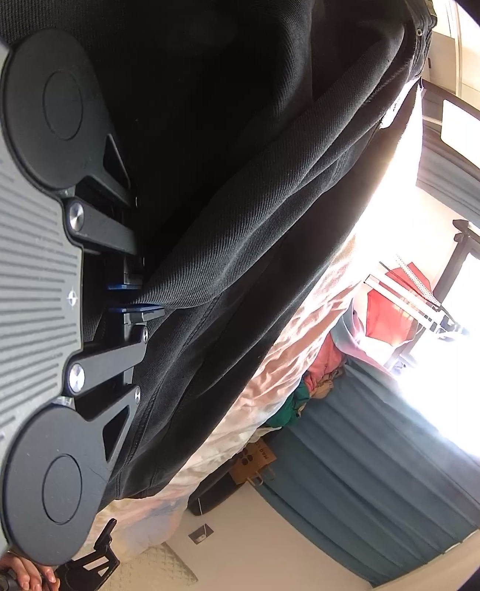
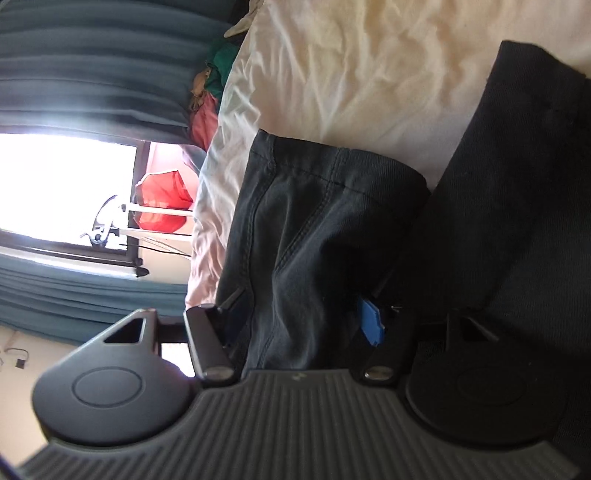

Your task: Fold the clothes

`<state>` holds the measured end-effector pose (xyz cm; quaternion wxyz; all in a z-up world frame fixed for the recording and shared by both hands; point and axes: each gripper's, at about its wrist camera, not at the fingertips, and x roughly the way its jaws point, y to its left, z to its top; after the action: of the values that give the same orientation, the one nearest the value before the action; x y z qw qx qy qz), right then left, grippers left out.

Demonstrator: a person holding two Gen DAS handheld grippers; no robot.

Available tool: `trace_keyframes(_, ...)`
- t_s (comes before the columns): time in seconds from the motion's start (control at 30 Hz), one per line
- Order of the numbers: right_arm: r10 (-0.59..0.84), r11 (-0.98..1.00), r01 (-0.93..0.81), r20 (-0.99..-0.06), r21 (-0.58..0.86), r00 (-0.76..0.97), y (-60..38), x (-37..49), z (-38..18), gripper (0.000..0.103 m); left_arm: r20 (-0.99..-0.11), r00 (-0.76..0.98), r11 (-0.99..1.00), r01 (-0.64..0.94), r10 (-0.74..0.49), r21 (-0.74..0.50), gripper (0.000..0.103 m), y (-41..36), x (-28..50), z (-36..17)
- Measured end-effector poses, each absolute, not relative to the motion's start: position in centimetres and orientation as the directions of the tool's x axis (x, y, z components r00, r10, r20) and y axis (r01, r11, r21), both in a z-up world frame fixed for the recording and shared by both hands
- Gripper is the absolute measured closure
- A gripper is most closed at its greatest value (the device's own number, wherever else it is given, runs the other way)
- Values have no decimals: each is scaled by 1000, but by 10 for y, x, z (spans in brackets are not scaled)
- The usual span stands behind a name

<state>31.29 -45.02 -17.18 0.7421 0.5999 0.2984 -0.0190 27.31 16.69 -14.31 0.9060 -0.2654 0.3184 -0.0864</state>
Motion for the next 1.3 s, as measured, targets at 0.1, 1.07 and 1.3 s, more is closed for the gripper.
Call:
trace_keyframes(0.1, 267, 324, 368, -458, 871, 848, -446, 328, -175, 42, -523, 786, 839, -11, -329, -544, 95, 164, 281, -144)
trace_keyframes(1.07, 8, 453, 392, -443, 800, 896, -510, 302, -177, 98, -567, 737, 877, 73, -368, -476, 94, 98, 290, -146)
trace_keyframes(1.3, 228, 290, 308, -378, 906, 898, -519, 309, -188, 81, -567, 732, 867, 64, -377, -494, 94, 103, 288, -142)
